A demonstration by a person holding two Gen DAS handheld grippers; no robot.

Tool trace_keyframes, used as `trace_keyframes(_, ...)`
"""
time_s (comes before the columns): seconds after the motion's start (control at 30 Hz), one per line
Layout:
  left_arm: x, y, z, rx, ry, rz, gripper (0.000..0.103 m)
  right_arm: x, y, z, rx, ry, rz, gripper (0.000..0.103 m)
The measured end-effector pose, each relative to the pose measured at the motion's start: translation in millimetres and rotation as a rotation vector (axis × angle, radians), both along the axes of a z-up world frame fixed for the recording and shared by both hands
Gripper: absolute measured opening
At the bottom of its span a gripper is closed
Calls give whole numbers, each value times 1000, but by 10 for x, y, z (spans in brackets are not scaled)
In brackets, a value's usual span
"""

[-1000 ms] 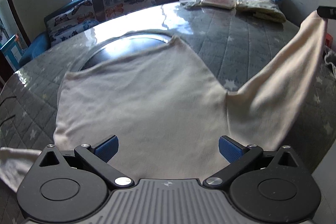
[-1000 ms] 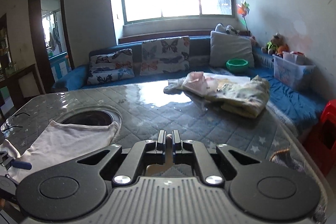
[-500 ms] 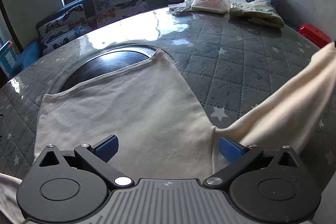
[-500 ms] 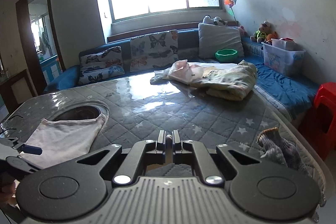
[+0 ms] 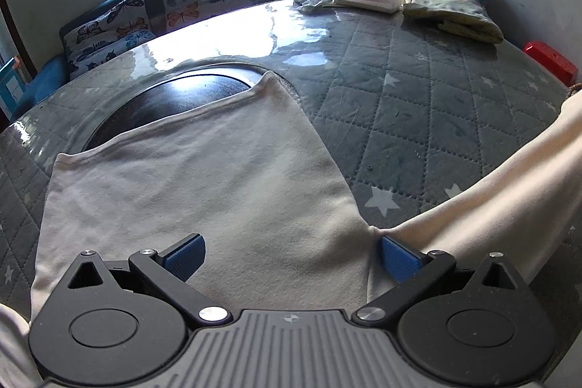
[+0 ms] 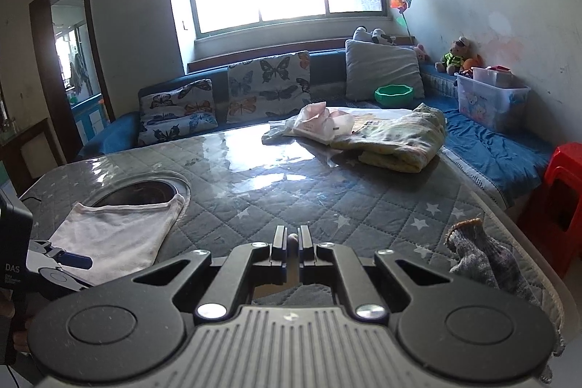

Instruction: Fold clothes

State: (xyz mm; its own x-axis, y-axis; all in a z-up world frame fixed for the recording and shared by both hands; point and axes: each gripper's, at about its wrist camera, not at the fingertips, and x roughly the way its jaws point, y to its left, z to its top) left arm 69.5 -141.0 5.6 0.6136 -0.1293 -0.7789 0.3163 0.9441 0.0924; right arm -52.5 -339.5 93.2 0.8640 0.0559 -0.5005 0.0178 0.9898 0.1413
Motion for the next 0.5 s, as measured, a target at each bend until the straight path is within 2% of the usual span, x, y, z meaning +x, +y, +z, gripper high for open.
trace_keyframes(0.3, -203, 405, 156, -42, -18, 27, 103, -29, 239, 264, -32, -42, 66, 5)
trace_keyframes(0.5, -361, 818, 222, -61, -39, 91, 103, -62, 657, 569, -69, -96, 185, 5)
